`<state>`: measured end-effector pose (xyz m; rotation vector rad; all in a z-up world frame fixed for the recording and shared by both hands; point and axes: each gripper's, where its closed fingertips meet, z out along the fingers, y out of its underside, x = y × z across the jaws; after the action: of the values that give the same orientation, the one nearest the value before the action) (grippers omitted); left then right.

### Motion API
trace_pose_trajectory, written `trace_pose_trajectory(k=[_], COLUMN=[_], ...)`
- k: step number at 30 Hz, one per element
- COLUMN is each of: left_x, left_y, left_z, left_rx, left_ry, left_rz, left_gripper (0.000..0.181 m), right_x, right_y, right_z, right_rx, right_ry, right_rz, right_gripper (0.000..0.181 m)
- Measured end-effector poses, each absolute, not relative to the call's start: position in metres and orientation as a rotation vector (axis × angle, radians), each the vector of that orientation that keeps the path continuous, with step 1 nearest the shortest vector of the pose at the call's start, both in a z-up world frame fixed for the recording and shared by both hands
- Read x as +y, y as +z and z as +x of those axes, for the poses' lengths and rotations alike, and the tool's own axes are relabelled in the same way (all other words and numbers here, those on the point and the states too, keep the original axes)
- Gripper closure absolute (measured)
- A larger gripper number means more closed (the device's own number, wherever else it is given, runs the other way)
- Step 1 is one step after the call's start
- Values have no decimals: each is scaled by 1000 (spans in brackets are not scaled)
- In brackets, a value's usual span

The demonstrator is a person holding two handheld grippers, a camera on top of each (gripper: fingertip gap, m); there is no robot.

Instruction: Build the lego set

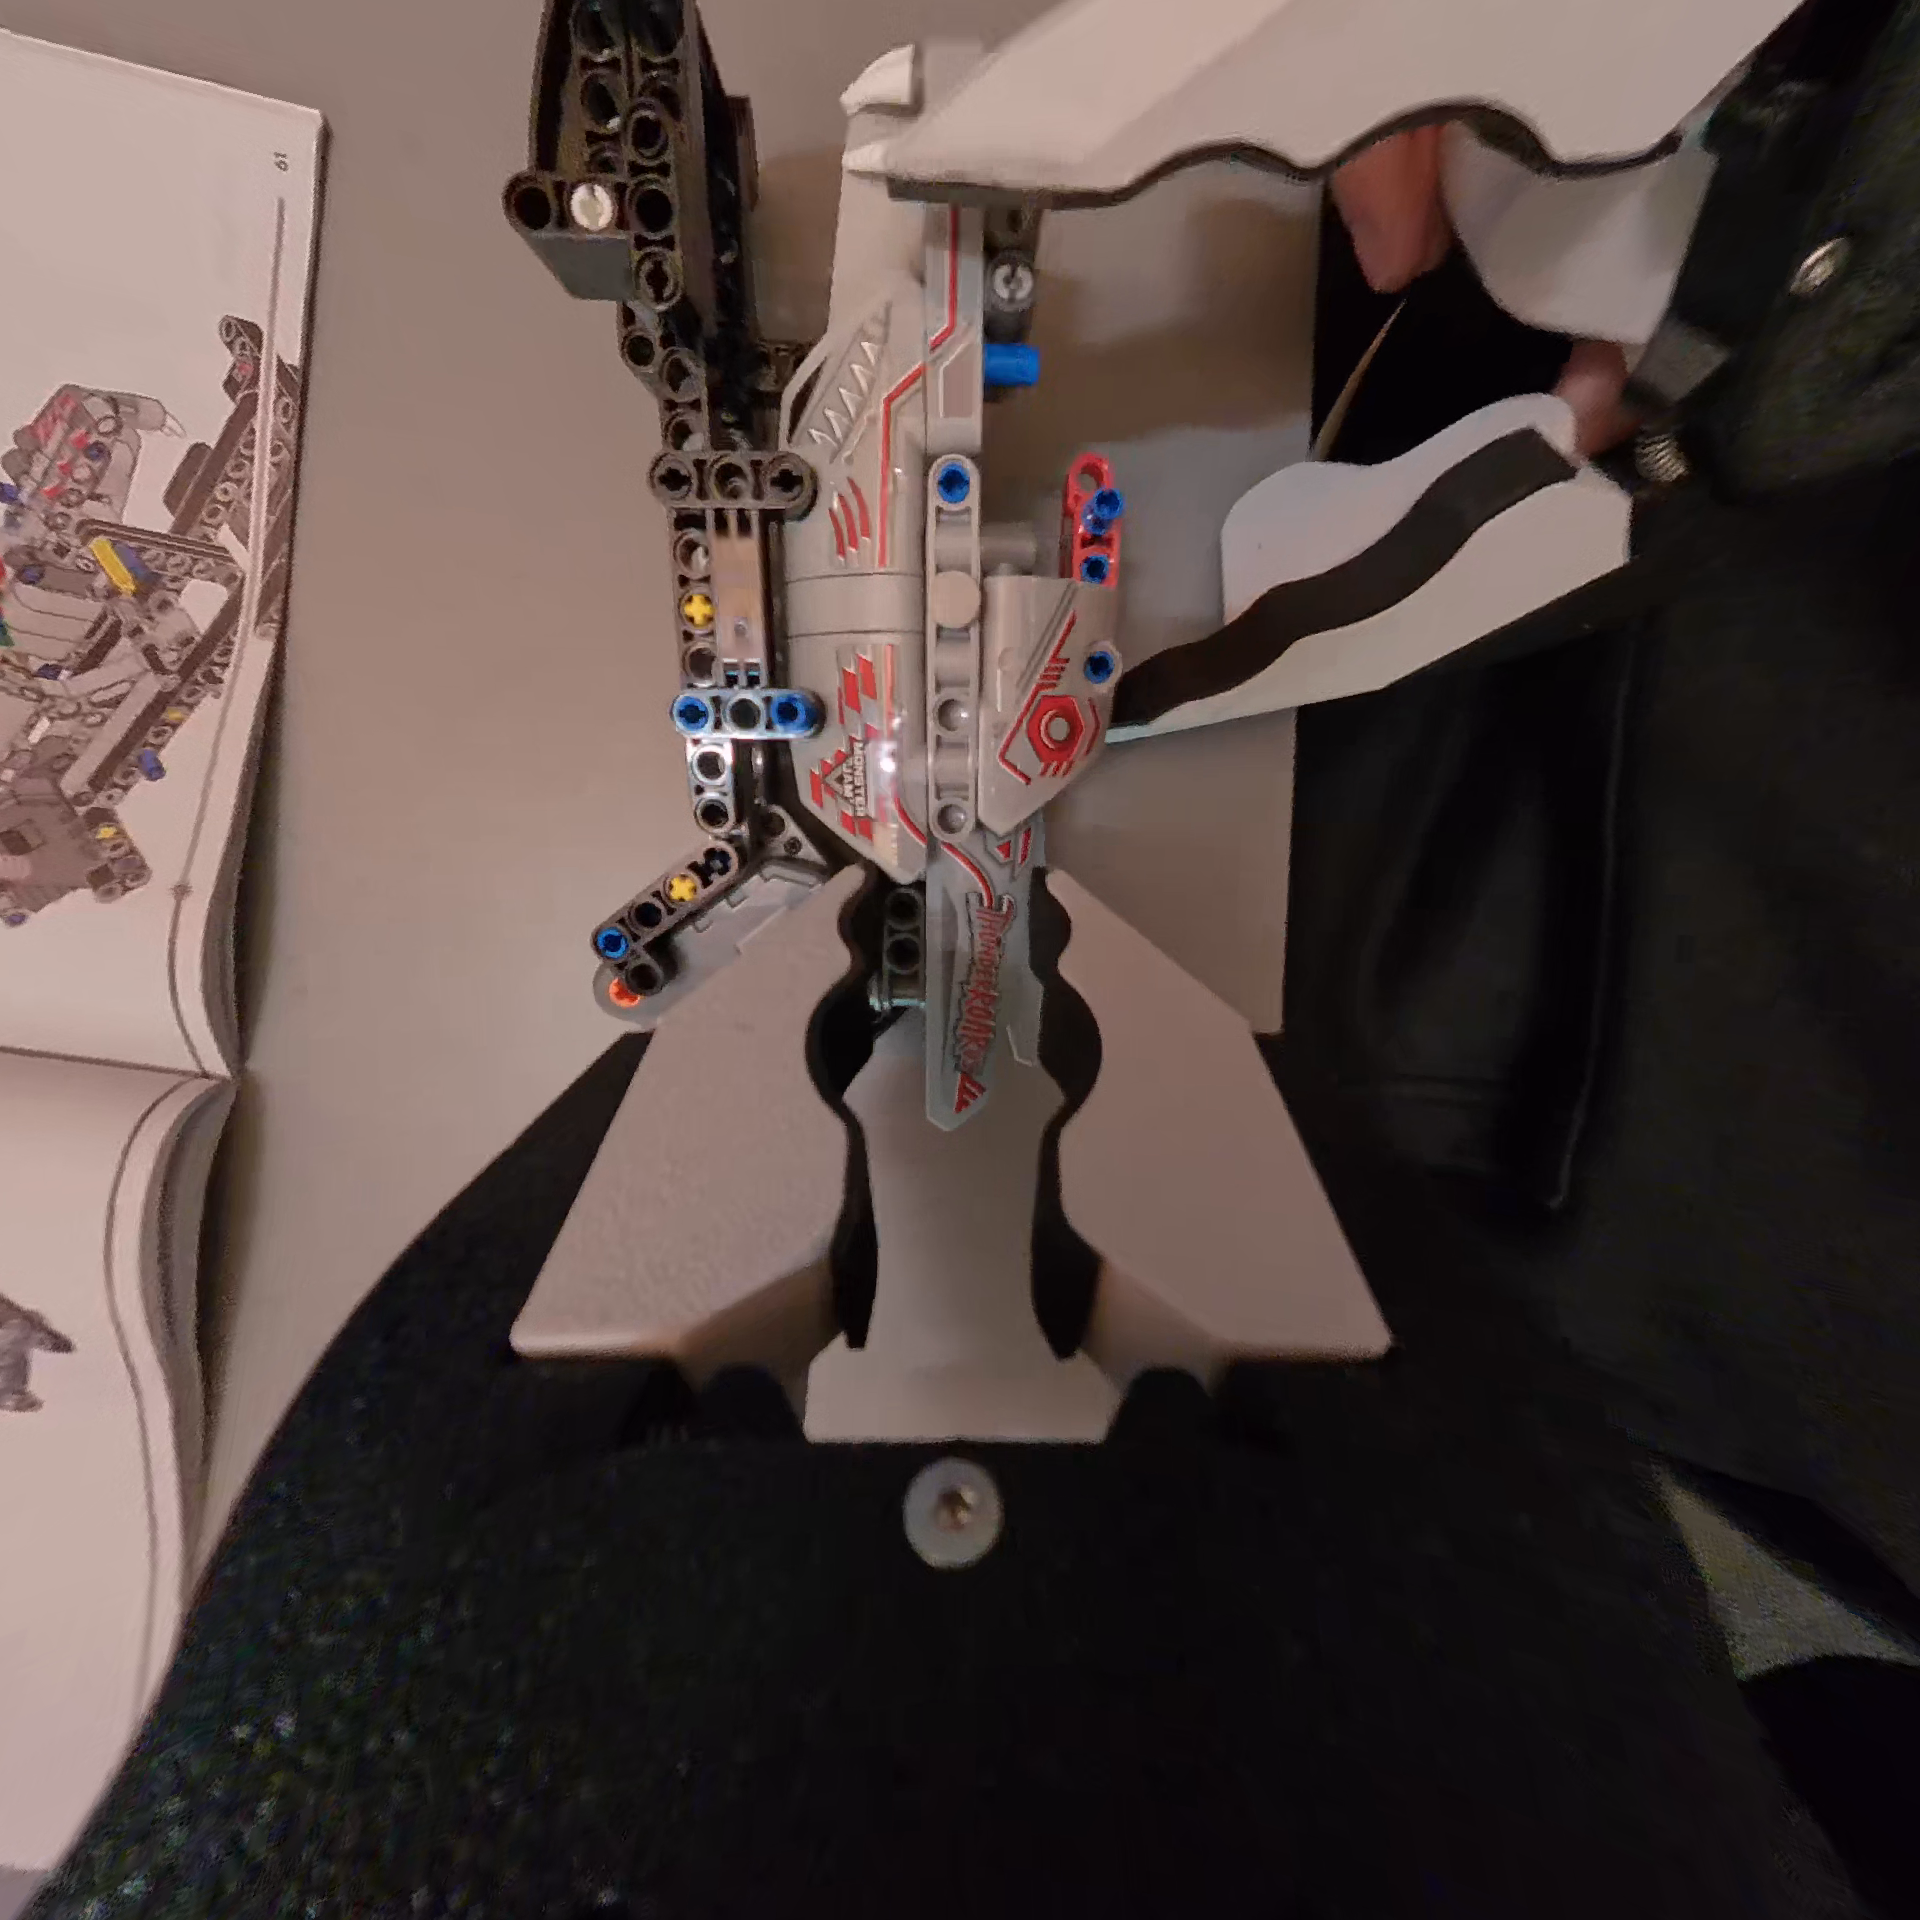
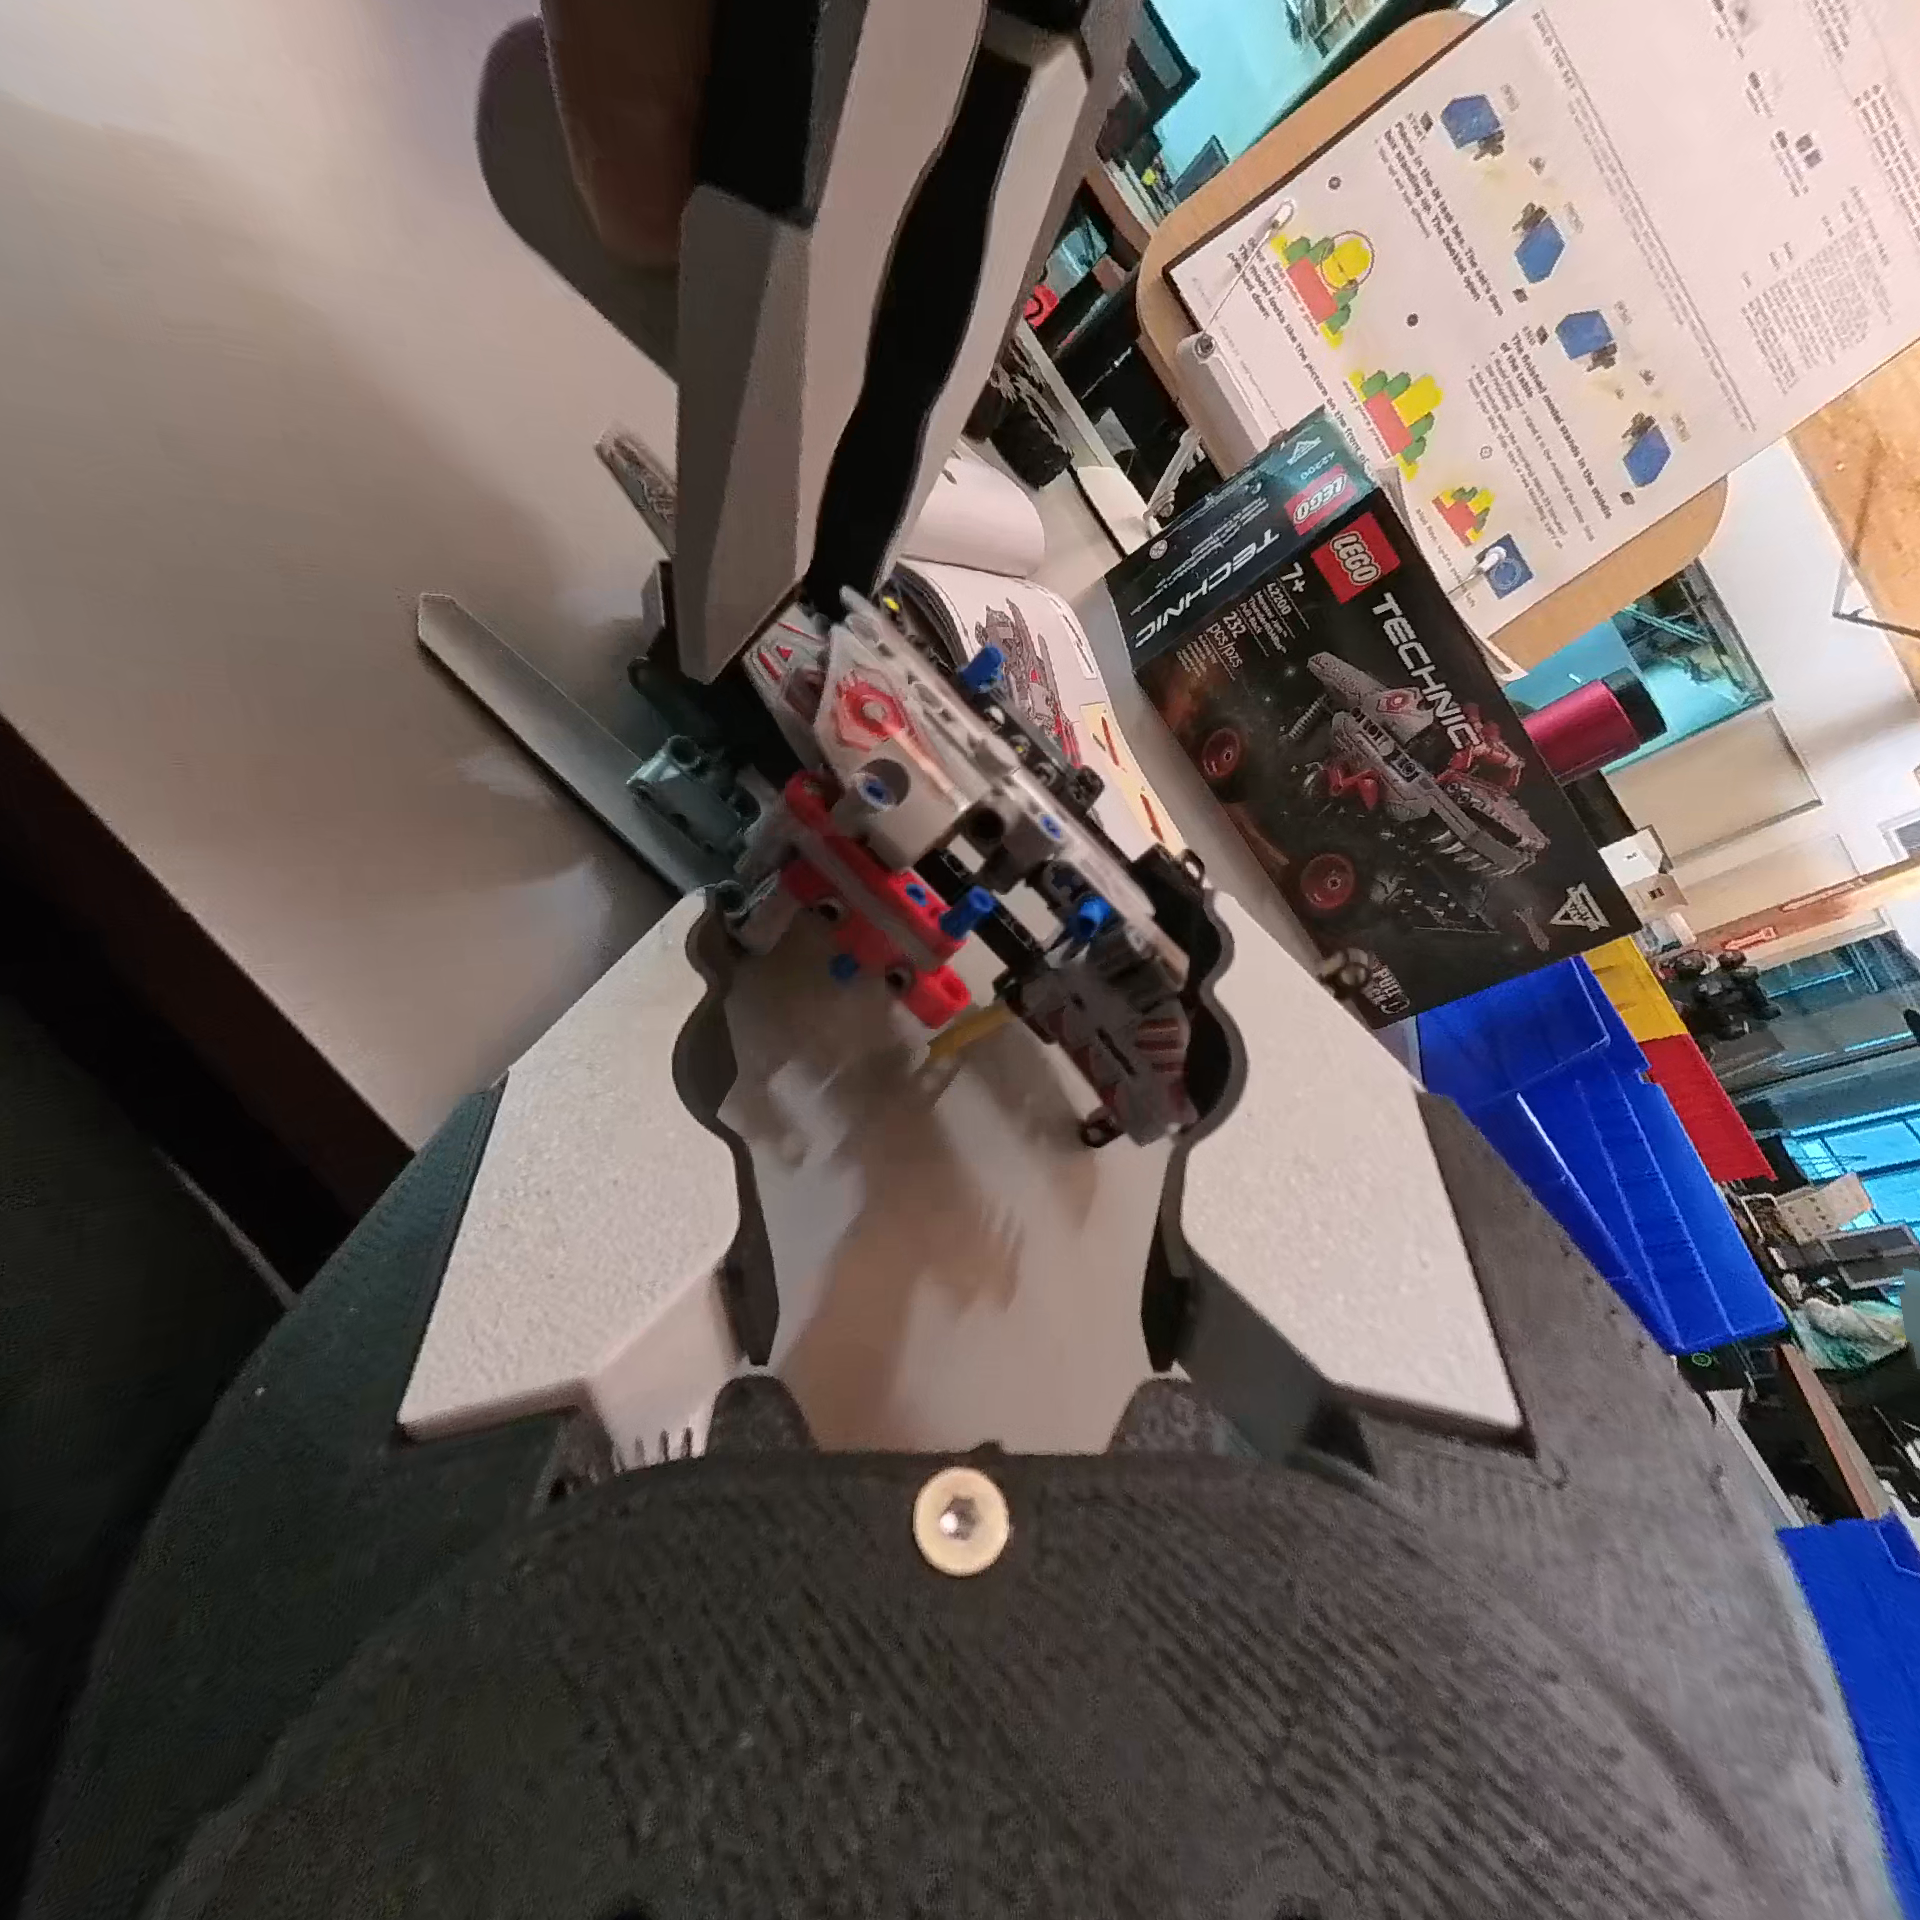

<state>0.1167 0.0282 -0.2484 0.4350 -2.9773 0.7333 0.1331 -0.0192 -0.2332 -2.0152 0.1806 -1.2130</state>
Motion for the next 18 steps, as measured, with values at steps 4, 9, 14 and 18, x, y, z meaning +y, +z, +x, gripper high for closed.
trace_pose_trajectory(k=[4,9,14,18], left_x=[30,29,28,31], left_y=[-242,-247,-248,-248], left_z=[112,109,111,109], left_rx=[-2892,-2908,-2939,-2969], left_ry=[724,700,686,599], left_rz=[564,592,634,686], left_gripper=[156,156,156,156], right_x=[-18,-19,-21,-23], right_y=[-233,-232,-231,-231], right_z=[133,135,136,136], right_rx=[171,192,203,202], right_ry=[-1216,-1202,-1202,-1210], right_rz=[-2010,-1995,-1973,-1971], right_gripper=[93,93,93,94])
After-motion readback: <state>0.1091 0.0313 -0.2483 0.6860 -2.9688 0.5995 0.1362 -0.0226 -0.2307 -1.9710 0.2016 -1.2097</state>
